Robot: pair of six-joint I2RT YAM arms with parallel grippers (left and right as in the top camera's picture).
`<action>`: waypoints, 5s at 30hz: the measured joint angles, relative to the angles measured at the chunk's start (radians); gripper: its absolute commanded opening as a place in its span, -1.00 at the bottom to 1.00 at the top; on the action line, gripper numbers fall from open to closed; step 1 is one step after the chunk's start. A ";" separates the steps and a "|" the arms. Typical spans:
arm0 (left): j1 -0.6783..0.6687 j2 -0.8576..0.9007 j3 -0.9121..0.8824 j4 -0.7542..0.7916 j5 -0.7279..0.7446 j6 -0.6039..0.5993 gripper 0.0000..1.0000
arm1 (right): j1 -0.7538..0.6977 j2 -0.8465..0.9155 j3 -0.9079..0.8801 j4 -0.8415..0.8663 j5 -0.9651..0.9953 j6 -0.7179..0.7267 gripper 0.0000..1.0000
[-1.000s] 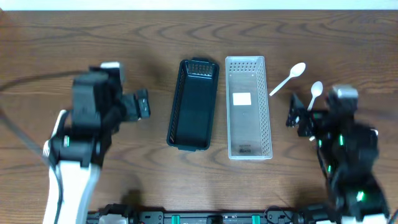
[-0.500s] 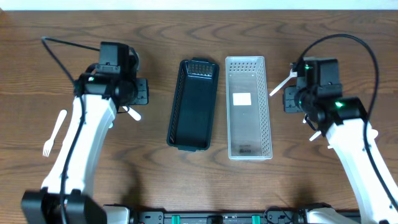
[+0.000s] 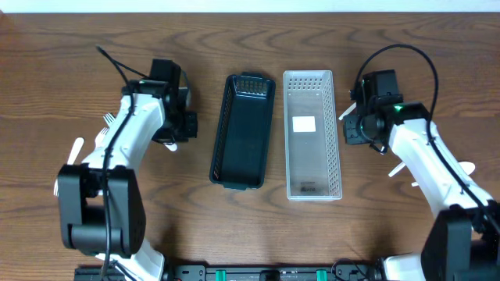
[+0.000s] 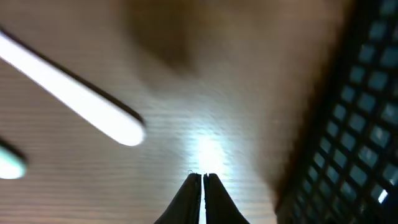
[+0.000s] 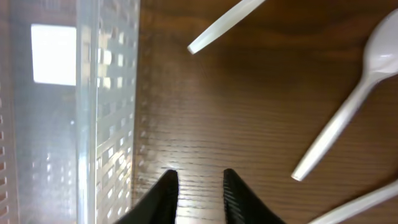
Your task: Pack container
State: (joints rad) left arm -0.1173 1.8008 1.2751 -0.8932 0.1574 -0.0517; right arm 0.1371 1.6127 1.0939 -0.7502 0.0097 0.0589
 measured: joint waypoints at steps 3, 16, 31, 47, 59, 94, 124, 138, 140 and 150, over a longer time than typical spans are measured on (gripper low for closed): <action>-0.035 0.004 0.000 -0.027 0.021 0.000 -0.86 | 0.000 0.021 0.000 0.004 -0.034 -0.001 -0.38; -0.192 0.004 0.000 -0.156 0.046 0.000 -0.86 | 0.000 0.023 0.000 0.045 -0.237 -0.053 -0.29; -0.200 0.004 0.000 -0.203 0.077 0.000 -0.86 | 0.000 0.023 0.000 0.057 -0.306 -0.072 -0.23; -0.200 0.004 0.000 -0.244 0.084 0.000 -0.87 | 0.000 0.023 0.000 0.067 -0.309 -0.073 -0.15; -0.198 0.004 0.000 -0.156 0.001 0.000 -0.83 | -0.006 0.023 0.000 0.040 -0.280 -0.081 0.99; -0.105 -0.544 0.188 -0.211 -0.113 -0.027 0.96 | -0.112 0.552 1.090 -0.526 0.056 0.562 0.98; -0.105 -0.531 0.188 -0.222 -0.113 -0.030 0.96 | -0.134 0.917 1.136 -0.520 0.031 0.570 0.92; -0.105 -0.531 0.188 -0.222 -0.113 -0.031 0.96 | -0.136 0.941 1.154 -0.537 0.000 0.575 -0.51; -0.105 -0.531 0.188 -0.222 -0.113 -0.031 0.96 | -0.136 0.941 1.155 -0.539 0.002 0.571 -0.74; -0.105 -0.531 0.188 -0.222 -0.113 -0.030 0.96 | -0.136 0.940 1.173 -0.577 0.010 0.512 -0.98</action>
State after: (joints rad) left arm -0.2226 1.2701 1.4628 -1.1152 0.0444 -0.0818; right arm 0.0013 2.5526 2.2665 -1.3273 0.0196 0.5705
